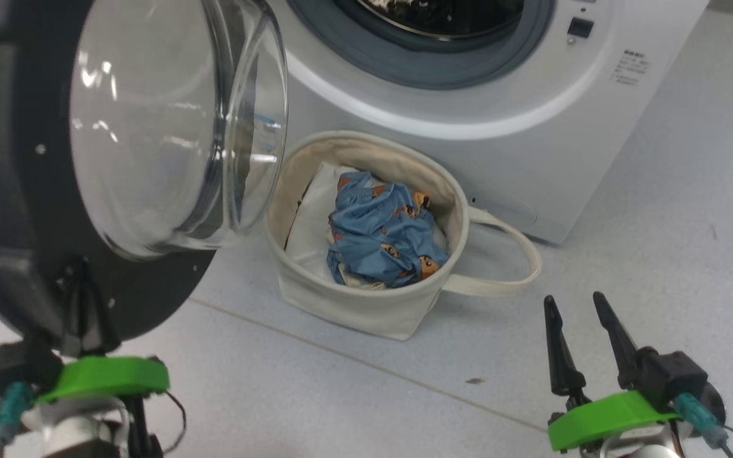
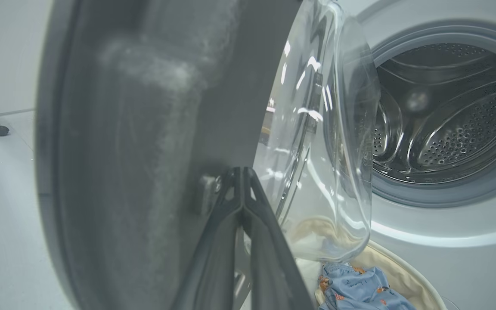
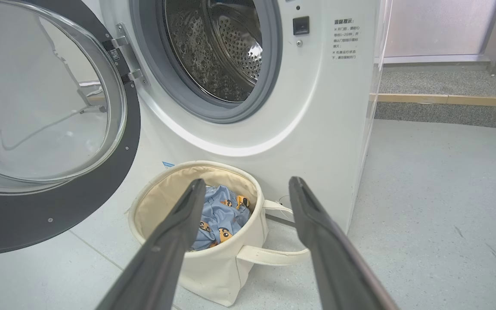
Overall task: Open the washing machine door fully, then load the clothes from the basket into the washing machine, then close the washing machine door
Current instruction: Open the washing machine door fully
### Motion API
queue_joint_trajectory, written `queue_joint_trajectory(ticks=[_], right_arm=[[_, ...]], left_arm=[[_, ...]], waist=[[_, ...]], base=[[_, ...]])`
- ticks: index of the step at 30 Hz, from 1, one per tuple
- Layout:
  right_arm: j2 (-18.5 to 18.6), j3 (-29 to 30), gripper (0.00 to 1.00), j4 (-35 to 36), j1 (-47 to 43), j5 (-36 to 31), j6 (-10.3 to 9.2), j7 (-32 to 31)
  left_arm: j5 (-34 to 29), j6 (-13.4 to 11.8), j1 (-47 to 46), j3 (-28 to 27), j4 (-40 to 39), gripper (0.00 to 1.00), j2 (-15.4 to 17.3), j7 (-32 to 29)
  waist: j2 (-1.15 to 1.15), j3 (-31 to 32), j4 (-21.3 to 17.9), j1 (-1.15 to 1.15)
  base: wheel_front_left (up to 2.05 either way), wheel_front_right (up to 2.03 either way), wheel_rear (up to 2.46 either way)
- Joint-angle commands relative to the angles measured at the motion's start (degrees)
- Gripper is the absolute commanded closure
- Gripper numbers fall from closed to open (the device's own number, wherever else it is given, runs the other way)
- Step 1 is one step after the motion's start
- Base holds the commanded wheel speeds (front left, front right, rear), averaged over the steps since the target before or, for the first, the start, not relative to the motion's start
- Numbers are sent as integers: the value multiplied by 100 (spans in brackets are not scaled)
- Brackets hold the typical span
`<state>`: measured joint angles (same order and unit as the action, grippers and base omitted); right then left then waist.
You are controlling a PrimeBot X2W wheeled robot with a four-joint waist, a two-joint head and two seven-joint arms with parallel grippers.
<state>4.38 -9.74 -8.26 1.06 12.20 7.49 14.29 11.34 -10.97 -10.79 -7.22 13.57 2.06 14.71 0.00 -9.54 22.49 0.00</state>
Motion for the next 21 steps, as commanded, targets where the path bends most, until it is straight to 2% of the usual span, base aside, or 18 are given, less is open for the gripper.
queue_joint_trajectory(ticks=[1, 6, 11, 21], right_arm=[[89, -105, 0, 225, 229, -58, 0, 71], [353, -72, 0, 331, 341, -83, 0, 71], [582, -63, 0, 414, 405, -101, 0, 71], [1100, 79, 0, 630, 455, -146, 0, 71]], left_arm=[[12, 16, -339, -361, -193, 100, 191, 29], [245, 200, -879, -957, -11, 100, 304, 29], [377, 244, -1375, -1451, 374, 100, 486, 29], [522, 424, -2448, -2002, 1335, 100, 810, 29]], waist=[[0, -198, 39, 0], [0, -633, 196, 0], [0, -915, 355, 0], [0, -1570, 709, 0]], base=[[0, 0, 0], [0, 0, 0], [0, 0, 0], [0, 0, 0]])
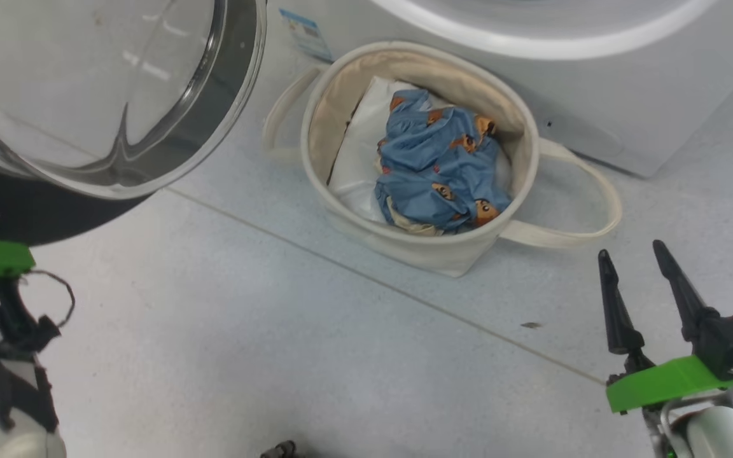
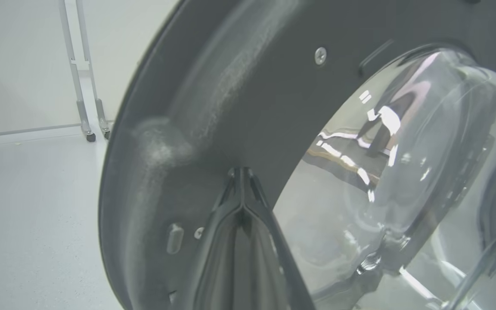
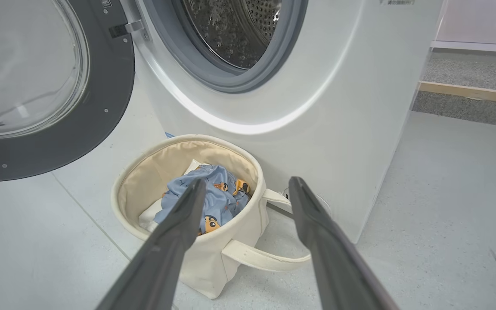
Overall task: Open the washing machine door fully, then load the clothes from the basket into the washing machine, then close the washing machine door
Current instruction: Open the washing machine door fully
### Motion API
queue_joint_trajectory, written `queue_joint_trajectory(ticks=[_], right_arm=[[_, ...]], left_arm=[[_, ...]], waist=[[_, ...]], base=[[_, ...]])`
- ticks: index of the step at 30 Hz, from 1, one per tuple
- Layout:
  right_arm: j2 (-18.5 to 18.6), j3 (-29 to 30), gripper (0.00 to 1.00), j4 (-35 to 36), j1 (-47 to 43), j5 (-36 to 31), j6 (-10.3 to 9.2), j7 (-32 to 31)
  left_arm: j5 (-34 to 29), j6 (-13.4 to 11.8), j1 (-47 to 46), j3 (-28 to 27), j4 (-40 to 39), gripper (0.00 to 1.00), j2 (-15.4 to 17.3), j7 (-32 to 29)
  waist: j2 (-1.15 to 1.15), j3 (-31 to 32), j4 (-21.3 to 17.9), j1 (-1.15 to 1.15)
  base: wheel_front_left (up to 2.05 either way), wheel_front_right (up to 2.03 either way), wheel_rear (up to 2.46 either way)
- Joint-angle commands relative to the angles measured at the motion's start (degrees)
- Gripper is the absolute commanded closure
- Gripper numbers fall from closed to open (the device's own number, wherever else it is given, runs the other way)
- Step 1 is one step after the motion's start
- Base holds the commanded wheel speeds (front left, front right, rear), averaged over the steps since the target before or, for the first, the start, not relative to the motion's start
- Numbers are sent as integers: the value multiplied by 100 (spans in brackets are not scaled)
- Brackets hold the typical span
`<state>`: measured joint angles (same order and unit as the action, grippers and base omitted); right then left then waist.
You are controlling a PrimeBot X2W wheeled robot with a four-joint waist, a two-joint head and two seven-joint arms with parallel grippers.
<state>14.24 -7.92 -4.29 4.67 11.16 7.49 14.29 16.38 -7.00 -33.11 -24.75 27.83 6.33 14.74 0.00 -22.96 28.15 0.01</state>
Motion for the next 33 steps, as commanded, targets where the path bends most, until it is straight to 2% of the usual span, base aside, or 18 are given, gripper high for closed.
queue_joint_trajectory(ticks=[1, 7, 15, 20, 24, 27, 30, 33], right_arm=[[165, -99, 0, 256, 109, -39, 0, 71], [436, -235, 0, 246, 207, 7, 0, 71], [603, -418, 0, 150, 381, 90, 0, 71], [591, -572, 0, 61, 505, 156, 0, 71], [415, -583, 0, -2, 549, 199, 0, 71], [147, -477, 0, -24, 516, 213, 0, 71], [-199, -290, 0, -25, 408, 196, 0, 71], [-579, -159, 0, -3, 318, 171, 0, 71]], left_arm=[[29, 43, -315, -299, -34, 100, 399, 26], [-23, 135, -609, -525, 146, 100, 339, 26], [-207, 254, -645, -710, 128, 100, 163, 26], [-489, 367, -571, -640, -20, 100, 9, 26], [-753, 445, -419, -415, -264, 100, -161, 26], [-883, 557, -183, -93, -522, 100, -285, 26], [-923, 642, 156, 383, -725, 100, -336, 26], [-646, 614, 591, 1005, -826, 100, -342, 26]], waist=[[0, -296, 156, -1], [0, -521, 212, -1], [0, -596, 240, -1], [0, -514, 277, -1], [0, -270, 297, -1], [0, 43, 290, -1], [0, 448, 244, -1], [0, 860, 1, -1]], base=[[0, 0, 0], [0, 0, 0], [0, 0, 0], [0, 0, 0], [0, 0, 0], [0, 0, 0], [0, 0, 0], [0, 0, 0]])
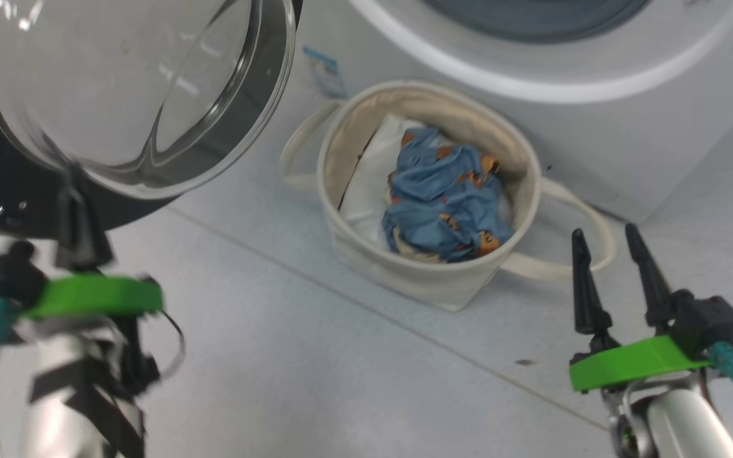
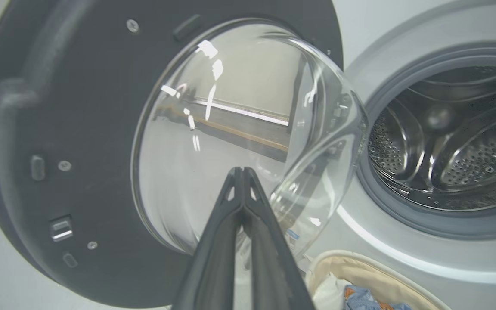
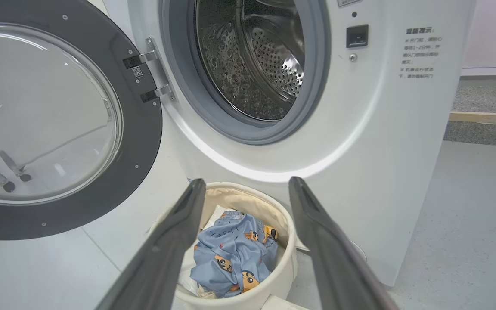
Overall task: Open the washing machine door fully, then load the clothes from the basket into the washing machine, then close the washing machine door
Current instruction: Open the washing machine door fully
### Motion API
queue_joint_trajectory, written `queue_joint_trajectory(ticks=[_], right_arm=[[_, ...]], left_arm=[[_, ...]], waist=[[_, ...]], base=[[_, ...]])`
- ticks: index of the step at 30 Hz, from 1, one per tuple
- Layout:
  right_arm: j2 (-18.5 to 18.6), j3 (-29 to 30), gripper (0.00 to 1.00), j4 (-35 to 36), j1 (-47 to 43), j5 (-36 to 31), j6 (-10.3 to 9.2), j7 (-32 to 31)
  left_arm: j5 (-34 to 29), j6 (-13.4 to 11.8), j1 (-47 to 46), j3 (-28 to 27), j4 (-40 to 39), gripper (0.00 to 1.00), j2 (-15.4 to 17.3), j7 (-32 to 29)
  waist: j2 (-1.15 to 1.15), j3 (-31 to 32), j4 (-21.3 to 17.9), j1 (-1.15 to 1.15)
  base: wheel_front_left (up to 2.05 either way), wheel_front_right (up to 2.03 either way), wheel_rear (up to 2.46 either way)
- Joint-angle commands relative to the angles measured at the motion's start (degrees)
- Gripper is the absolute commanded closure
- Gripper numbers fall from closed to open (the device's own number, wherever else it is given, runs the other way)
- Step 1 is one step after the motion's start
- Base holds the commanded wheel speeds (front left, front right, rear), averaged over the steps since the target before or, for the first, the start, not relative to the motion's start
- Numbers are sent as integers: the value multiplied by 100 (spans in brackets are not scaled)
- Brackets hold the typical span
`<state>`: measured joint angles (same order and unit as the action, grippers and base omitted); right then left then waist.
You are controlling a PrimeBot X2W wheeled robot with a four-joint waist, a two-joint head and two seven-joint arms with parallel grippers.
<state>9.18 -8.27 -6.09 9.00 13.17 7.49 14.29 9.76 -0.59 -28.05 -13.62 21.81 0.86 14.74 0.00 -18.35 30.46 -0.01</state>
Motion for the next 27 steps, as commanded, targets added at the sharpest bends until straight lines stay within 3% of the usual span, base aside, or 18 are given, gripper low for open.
queue_joint_trajectory(ticks=[1, 8, 14, 24, 25, 26, 27], right_arm=[[-181, -90, 0, 190, -134, -31, 0, 71], [-599, 189, 0, 315, -375, 140, 0, 71], [-627, 176, 0, 299, -644, 597, 0, 71], [-629, 159, 0, 255, -799, 577, 0, 71], [-629, 160, 0, 246, -804, 552, 0, 71], [-629, 164, 0, 233, -808, 530, 0, 71], [-629, 164, 0, 218, -810, 518, 0, 71]], left_arm=[[78, -55, 245, 92, -267, 100, 204, 26], [399, -179, 1313, 993, -615, 100, 203, 26], [626, -128, 1950, 1254, -619, 100, 202, 26], [554, 111, 2480, 1380, -914, 100, 202, 26], [549, 115, 2516, 1402, -927, 96, 202, 26], [592, 103, 2540, 1411, -950, 30, 202, 26], [642, 96, 2559, 1422, -980, 16, 202, 26]], waist=[[0, 532, -338, 1], [0, 1373, -1254, 1], [0, 1790, -1921, 1], [0, 1874, -2632, 1], [0, 1864, -2681, 1], [0, 1855, -2723, 1], [0, 1845, -2764, 1]], base=[[0, 0, 0], [0, 0, 0], [0, 0, 0], [0, 0, 0], [0, 0, 0], [0, 0, 0], [0, 0, 0]])
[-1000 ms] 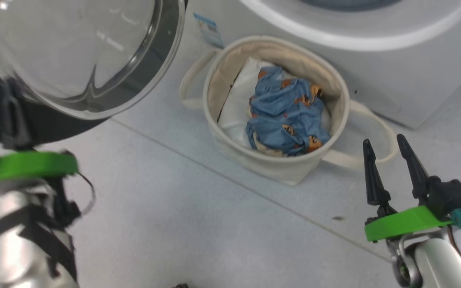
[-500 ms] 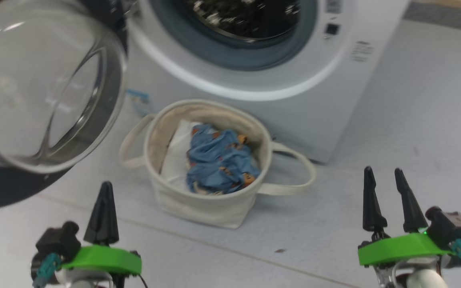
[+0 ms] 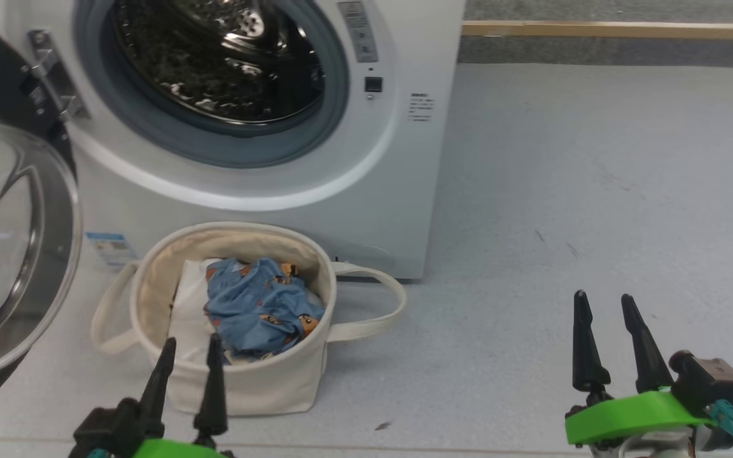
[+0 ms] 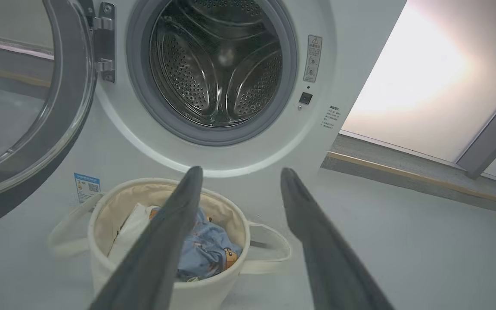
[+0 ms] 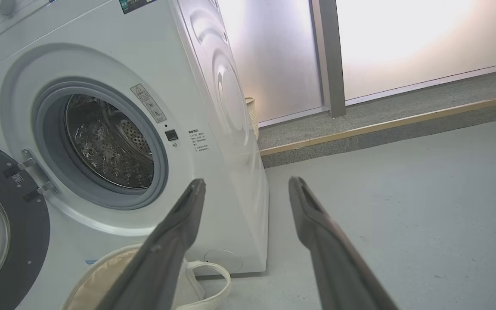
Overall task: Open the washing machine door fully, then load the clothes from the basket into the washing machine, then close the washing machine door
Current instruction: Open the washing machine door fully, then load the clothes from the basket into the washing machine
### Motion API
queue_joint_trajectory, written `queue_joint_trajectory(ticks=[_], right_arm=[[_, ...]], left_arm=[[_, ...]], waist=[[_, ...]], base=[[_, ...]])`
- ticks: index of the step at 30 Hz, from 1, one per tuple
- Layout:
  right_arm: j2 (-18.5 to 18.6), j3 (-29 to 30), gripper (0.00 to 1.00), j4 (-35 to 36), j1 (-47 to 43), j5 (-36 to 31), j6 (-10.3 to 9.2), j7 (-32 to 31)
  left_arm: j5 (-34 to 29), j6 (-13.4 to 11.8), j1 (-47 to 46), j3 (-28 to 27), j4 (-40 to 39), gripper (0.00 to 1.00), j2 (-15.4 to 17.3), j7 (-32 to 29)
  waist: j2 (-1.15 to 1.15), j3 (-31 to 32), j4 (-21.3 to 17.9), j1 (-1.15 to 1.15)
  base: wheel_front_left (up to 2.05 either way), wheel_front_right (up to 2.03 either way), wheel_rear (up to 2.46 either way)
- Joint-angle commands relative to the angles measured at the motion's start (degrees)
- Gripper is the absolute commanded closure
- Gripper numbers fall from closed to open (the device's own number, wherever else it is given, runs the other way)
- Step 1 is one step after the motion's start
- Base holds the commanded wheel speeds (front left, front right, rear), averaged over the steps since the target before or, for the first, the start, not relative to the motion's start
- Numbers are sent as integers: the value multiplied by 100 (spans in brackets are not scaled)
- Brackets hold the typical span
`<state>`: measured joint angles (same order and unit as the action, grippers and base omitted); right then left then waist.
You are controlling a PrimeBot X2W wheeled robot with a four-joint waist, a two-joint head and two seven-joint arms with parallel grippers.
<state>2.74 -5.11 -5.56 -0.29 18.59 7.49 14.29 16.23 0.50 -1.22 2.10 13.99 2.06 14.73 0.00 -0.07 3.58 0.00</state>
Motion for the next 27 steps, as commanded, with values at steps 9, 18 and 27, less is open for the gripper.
queue_joint_trajectory(ticks=[9, 18, 27], right_arm=[[14, -273, 0, 17, 171, -94, 0, 71], [14, -310, 0, -57, 196, -92, 0, 71], [14, -330, 0, -100, 187, -111, 0, 71]], left_arm=[[-11, -85, -54, 91, -89, 0, 82, 27], [24, -295, -110, 94, -14, 0, 82, 27], [360, -301, -106, 90, 126, 0, 82, 27]], waist=[[0, -21, -225, 0], [0, -19, -154, 0], [0, -7, -85, 0]], base=[[0, 0, 0], [0, 0, 0], [0, 0, 0]])
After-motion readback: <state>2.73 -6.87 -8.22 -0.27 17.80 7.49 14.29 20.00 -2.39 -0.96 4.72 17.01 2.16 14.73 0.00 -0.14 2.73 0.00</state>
